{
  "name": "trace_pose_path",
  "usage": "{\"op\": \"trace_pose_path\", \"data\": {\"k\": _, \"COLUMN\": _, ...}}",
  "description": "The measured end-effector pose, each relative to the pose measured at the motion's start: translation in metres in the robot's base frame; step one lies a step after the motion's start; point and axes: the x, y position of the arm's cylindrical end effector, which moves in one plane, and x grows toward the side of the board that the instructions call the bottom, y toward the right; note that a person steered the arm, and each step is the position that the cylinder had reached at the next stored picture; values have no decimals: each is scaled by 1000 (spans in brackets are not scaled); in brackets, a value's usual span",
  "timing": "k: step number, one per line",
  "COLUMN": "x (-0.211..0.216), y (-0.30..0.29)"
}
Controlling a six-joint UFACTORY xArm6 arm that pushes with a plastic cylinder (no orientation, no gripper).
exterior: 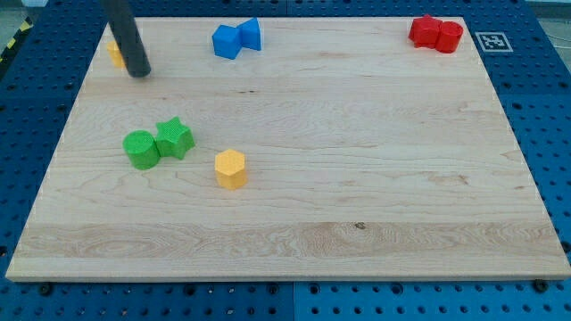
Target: Move the yellow heart towards top left corner of the board
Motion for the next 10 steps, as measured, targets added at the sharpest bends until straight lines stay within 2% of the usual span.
{"op": "trace_pose_path", "data": {"k": 1, "x": 42, "y": 0}}
{"op": "trace_pose_path", "data": {"k": 2, "x": 46, "y": -7}}
{"op": "trace_pose_path", "data": {"k": 6, "x": -13, "y": -10}}
{"op": "trace_pose_path", "data": {"k": 9, "x": -14, "y": -74}}
{"op": "trace_pose_path", "data": {"k": 10, "x": -14, "y": -77}}
